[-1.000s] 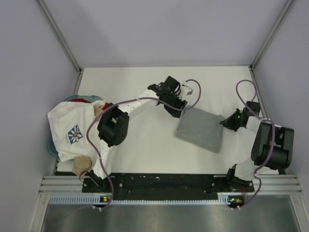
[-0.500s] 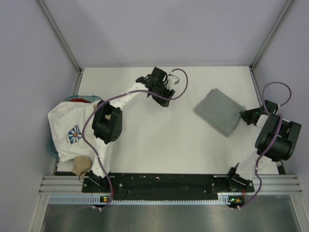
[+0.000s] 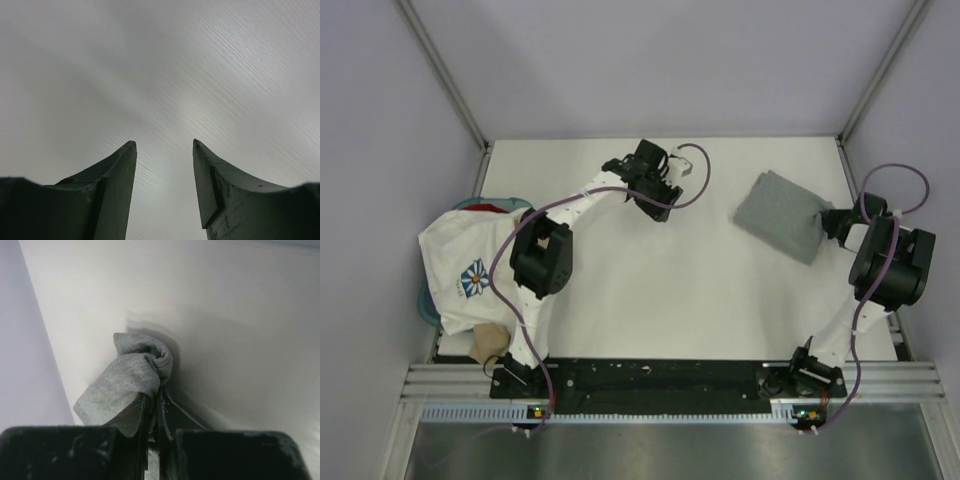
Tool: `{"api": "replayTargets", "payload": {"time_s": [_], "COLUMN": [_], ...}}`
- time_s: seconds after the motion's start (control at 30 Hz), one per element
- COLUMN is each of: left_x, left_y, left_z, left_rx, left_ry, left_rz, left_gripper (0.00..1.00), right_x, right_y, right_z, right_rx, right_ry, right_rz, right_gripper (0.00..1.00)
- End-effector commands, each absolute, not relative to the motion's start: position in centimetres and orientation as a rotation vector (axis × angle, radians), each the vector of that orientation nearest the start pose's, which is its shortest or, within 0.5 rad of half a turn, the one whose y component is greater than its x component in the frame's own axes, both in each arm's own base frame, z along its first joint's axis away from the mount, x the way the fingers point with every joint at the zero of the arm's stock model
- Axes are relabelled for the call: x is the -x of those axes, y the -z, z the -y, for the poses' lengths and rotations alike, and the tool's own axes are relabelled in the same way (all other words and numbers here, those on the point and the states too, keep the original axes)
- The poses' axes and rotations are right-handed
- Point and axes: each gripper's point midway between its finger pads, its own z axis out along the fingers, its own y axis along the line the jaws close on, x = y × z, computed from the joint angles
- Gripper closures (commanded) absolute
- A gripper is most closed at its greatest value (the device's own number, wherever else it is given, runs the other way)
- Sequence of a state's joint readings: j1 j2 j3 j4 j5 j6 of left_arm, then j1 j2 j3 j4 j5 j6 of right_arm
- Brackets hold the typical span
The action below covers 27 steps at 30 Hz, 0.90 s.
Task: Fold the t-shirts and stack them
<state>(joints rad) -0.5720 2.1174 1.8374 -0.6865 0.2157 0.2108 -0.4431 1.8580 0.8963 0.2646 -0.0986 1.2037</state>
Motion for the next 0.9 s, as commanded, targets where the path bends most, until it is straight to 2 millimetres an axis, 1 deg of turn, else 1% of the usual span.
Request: {"api": "replayTargets", "payload": {"time_s": [0.0,0.03,0.1,0.13,0.2,0.23,0.27,0.3,0.37,0.4,0.43,0.5,0.53,0.57,0.63,0.67,0.73,0.8,0.87], "left_x": [-42.2,-42.2,-42.1,-42.1,-42.0,-42.0,-41.9,-41.8,-41.6,-41.6,-41.5,-41.6,-41.5,-41.5,-41.4,-41.3,-41.0,-40.6,-40.2], "left_y": [-13.6,-13.7,-13.7,-13.7,-13.7,-13.9,-13.9,-13.9,-14.0,-14.2,-14.3,-14.5,-14.5,-14.5,-14.9,-15.2,-15.8,-15.8,-16.2], "left_z": [29.8,29.7,29.7,29.7,29.8,29.9,29.8,29.9,30.0,29.9,30.0,29.9,30.0,29.9,29.7,29.6,29.4,29.0,28.7], "left_rx": [-1.043,-1.044,-1.052,-1.052,-1.056,-1.055,-1.057,-1.059,-1.062,-1.061,-1.064,-1.059,-1.064,-1.067,-1.069,-1.074,-1.081,-1.088,-1.089], "left_ry": [0.368,0.366,0.366,0.368,0.375,0.38,0.384,0.391,0.398,0.401,0.406,0.404,0.403,0.402,0.398,0.395,0.386,0.377,0.373], "left_rz": [-2.258,-2.256,-2.248,-2.248,-2.246,-2.243,-2.242,-2.243,-2.242,-2.235,-2.233,-2.228,-2.225,-2.226,-2.217,-2.209,-2.189,-2.183,-2.17], "left_gripper": [0.46,0.46,0.46,0.46,0.46,0.46,0.46,0.46,0.46,0.46,0.46,0.46,0.46,0.46,0.46,0.46,0.46,0.46,0.46], "right_x": [-46.6,-46.6,-46.7,-46.5,-45.4,-45.0,-44.4,-44.1,-43.7,-43.6,-43.6,-43.8,-43.9,-43.9,-43.8,-43.7,-43.4,-42.9,-41.9], "right_y": [-4.6,-4.8,-5.7,-6.0,-6.2,-6.9,-7.2,-8.2,-9.0,-9.1,-8.9,-9.2,-9.5,-10.2,-12.3,-13.6,-15.5,-16.4,-15.8], "right_z": [15.0,15.2,15.8,16.5,17.3,17.8,18.6,19.3,20.5,20.8,20.7,20.5,20.1,19.6,18.4,17.4,14.5,11.0,8.8], "right_rx": [-1.681,-1.667,-1.565,-1.507,-1.416,-1.37,-1.325,-1.26,-1.154,-1.114,-1.075,-1.028,-1.003,-0.973,-0.9,-0.859,-0.753,-0.642,-0.641], "right_ry": [-0.512,-0.482,-0.392,-0.312,-0.18,-0.127,-0.049,0.026,0.15,0.183,0.197,0.2,0.199,0.197,0.207,0.203,0.142,0.039,-0.037], "right_rz": [-1.524,-1.543,-1.639,-1.698,-1.812,-1.847,-1.888,-1.918,-1.989,-2.036,-2.09,-2.146,-2.156,-2.156,-2.14,-2.127,-2.119,-2.129,-2.178], "right_gripper": [1.0,1.0,0.88,0.81,0.68,0.65,0.63,0.62,0.61,0.61,0.61,0.61,0.61,0.61,0.61,0.61,0.61,0.59,0.6]}}
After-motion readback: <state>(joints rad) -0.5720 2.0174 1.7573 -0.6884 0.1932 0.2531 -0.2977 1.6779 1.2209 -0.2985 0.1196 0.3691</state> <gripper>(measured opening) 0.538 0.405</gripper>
